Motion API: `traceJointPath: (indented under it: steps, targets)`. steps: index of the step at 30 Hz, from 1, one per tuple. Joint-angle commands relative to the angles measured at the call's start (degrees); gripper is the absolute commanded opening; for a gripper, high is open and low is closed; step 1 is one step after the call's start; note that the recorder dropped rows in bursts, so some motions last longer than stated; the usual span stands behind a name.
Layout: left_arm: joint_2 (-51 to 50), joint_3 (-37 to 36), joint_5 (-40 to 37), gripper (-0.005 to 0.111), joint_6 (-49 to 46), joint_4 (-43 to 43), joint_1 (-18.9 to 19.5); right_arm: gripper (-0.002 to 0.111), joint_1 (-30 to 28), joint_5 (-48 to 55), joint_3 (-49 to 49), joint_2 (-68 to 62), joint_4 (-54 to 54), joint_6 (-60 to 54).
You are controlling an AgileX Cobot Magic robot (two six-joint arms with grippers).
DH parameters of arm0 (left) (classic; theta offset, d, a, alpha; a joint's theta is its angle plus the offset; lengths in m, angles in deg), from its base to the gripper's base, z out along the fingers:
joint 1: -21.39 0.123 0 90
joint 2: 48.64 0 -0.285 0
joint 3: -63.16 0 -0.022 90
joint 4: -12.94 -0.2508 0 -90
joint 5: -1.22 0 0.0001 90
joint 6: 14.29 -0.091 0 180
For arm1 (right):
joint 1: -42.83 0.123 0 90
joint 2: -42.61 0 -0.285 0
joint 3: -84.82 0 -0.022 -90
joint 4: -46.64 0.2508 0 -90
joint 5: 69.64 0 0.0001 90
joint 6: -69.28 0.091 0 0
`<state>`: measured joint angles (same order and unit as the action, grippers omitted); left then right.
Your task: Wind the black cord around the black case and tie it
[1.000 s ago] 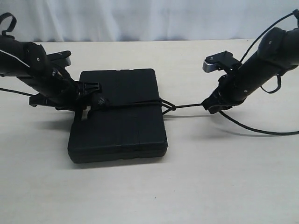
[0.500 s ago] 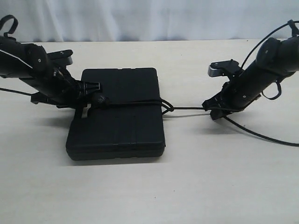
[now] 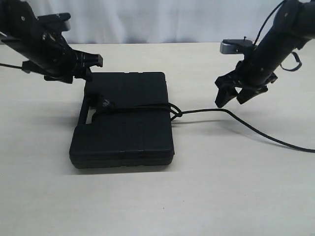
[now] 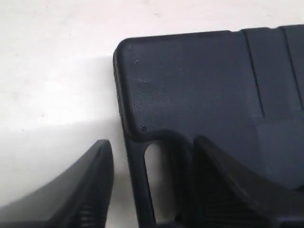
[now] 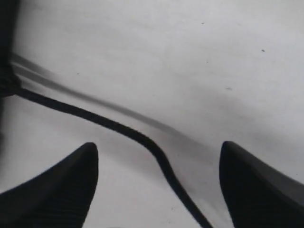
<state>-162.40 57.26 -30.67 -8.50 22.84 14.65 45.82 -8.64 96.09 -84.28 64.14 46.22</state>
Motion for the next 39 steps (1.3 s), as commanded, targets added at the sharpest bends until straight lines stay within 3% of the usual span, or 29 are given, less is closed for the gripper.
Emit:
traceJointPath:
  steps: [1, 6, 10, 18, 26, 31, 34, 36, 39]
  targets:
    - [2.35, 2.61, -9.72, 0.040, -2.79, -3.46, 0.04, 0.059, -0.43, 8.96, 5.55, 1.39, -0.51, 5.46]
    - [3.96, 3.37, -21.94, 0.000, -6.61, -5.23, 0.04, 0.005, -0.30, 8.96, 5.31, 5.67, -5.17, 12.67]
    - [7.40, -0.09, -24.39, 0.000, -8.46, -2.60, 0.04, 0.004, -0.18, 8.96, -0.24, 12.75, -6.57, 11.74]
    - [31.63, -18.56, -13.97, 0.000, -18.10, 7.87, 0.04, 0.004, -0.18, 6.01, -24.49, 35.86, -14.70, 11.97]
    - [69.57, -36.36, -2.76, 0.000, -20.08, 10.68, 0.04, 0.004, -0.18, -19.37, -49.33, 69.59, 3.22, -3.80]
    - [90.48, -46.18, 19.70, 0.000, -28.48, 17.38, 0.04, 0.004, -0.18, -38.00, -62.07, 85.99, 13.04, -13.16]
    - [96.56, -51.35, 30.64, 0.000, -28.37, 17.48, 0.04, 0.004, -0.18, -45.01, -66.39, 90.87, 19.73, -19.62]
    - [98.41, -53.20, 32.77, 0.000, -28.23, 17.88, 0.04, 0.004, -0.18, -47.48, -68.03, 92.42, 22.79, -19.84]
    - [98.66, -53.96, 29.90, 0.000, -28.23, 17.88, 0.04, 0.004, -0.18, -47.31, -68.78, 93.90, 24.30, -18.98]
